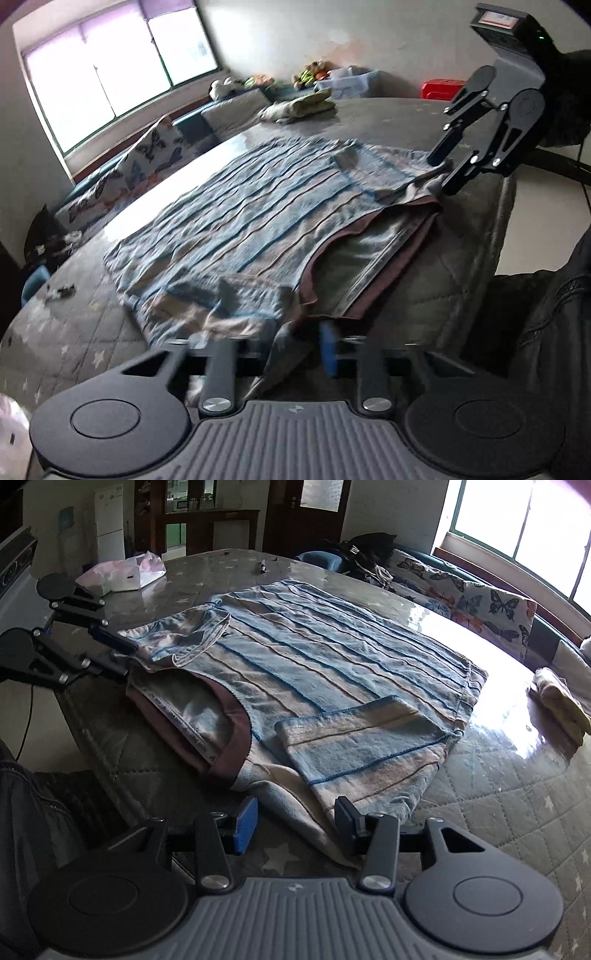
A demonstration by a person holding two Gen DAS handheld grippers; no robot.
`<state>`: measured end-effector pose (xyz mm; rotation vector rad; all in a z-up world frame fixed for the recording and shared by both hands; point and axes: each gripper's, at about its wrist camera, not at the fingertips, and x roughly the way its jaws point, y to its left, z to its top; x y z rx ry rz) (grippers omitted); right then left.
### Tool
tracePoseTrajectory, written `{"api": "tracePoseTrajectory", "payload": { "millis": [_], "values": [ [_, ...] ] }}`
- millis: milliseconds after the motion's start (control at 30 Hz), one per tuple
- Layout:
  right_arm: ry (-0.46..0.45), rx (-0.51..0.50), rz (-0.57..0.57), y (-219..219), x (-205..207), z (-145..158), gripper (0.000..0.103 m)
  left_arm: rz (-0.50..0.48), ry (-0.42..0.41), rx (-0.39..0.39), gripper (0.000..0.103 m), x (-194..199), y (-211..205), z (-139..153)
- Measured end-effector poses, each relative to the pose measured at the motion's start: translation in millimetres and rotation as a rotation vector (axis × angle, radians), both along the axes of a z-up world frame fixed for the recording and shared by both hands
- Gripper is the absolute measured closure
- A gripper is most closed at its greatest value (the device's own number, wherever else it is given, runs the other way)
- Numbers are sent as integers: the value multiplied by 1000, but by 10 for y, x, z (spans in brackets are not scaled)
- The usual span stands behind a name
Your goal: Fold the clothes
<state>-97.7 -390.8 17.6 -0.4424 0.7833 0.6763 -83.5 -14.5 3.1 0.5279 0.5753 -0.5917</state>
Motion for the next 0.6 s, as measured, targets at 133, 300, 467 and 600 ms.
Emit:
{"api": "tracePoseTrajectory", "payload": {
  "millis": [133, 300, 467, 600],
  "values": [
    [-14, -11, 16, 33, 11, -27, 52, 84, 0, -101, 88, 199, 76, 194],
    [-31, -24, 36, 74, 24, -60, 52, 147, 26, -211, 89, 576, 127, 389],
    [-15, 10, 9, 48, 146, -15, 83, 159, 47, -195, 89, 782, 96, 368],
    [7, 51, -25, 8, 275, 44, 93, 143, 54, -150, 84, 650, 150, 282]
  ]
}}
